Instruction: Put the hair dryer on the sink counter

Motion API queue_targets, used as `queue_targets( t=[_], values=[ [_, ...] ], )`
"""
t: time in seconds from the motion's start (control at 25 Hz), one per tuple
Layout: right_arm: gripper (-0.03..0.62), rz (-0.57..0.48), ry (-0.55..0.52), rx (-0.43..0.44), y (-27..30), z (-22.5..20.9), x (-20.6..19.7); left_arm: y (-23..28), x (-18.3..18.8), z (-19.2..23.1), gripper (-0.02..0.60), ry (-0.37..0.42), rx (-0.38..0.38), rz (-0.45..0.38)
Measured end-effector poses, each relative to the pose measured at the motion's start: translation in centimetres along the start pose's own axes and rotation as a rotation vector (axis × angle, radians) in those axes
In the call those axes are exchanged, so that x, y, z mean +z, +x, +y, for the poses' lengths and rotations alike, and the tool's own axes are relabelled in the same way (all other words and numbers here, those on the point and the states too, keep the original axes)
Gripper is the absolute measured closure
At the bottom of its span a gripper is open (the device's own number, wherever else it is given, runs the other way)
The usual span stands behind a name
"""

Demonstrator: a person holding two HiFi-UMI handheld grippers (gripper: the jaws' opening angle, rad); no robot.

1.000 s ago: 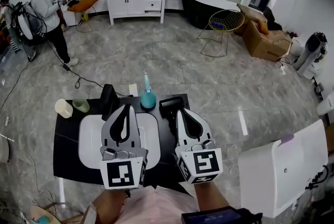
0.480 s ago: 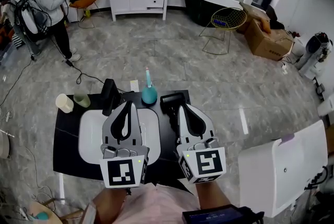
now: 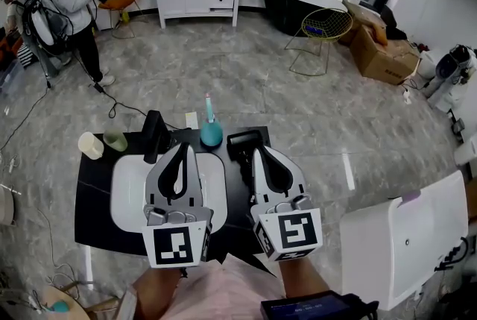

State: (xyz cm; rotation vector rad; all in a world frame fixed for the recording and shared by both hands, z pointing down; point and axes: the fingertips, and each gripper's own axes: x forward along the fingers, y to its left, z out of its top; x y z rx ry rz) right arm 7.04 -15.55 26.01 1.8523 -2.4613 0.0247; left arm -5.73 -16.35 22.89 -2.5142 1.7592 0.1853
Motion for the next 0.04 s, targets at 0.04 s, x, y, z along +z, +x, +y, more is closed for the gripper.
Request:
queue_targets(
  t=[0.04],
  values=[
    [0.595, 0.002, 0.002, -0.001, -0.02, -0.07, -0.05, 0.01, -0.02, -0.06, 0.572, -0.001, 0.001, 0.001]
  ],
)
